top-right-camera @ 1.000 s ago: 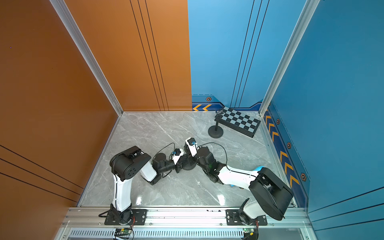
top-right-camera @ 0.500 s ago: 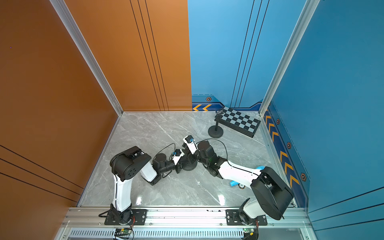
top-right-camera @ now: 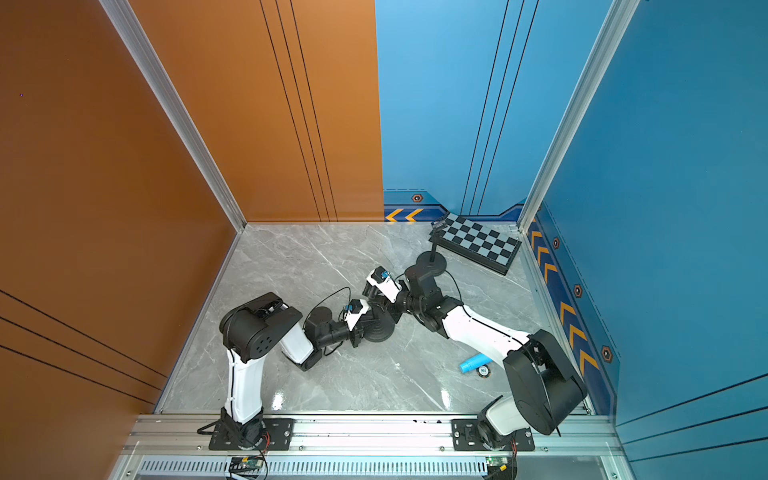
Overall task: Assemble a microphone stand
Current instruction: Screw the microphone stand pole into the microphone stand base.
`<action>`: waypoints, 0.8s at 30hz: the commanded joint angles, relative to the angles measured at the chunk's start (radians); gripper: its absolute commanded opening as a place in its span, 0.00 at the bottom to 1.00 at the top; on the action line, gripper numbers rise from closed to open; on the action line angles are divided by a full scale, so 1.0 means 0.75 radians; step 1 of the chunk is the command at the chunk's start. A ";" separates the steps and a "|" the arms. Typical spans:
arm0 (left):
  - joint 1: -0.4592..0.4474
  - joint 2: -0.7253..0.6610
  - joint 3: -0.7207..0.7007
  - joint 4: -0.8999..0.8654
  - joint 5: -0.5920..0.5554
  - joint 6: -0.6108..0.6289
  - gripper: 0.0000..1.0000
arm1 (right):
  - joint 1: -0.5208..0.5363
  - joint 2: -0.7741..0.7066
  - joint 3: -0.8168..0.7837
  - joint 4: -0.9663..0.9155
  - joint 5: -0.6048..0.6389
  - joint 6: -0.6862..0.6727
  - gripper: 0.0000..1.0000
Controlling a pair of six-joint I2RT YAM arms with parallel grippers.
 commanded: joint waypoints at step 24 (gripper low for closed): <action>-0.019 0.077 -0.004 -0.163 -0.104 -0.035 0.12 | 0.139 -0.078 -0.067 -0.084 0.119 0.134 0.37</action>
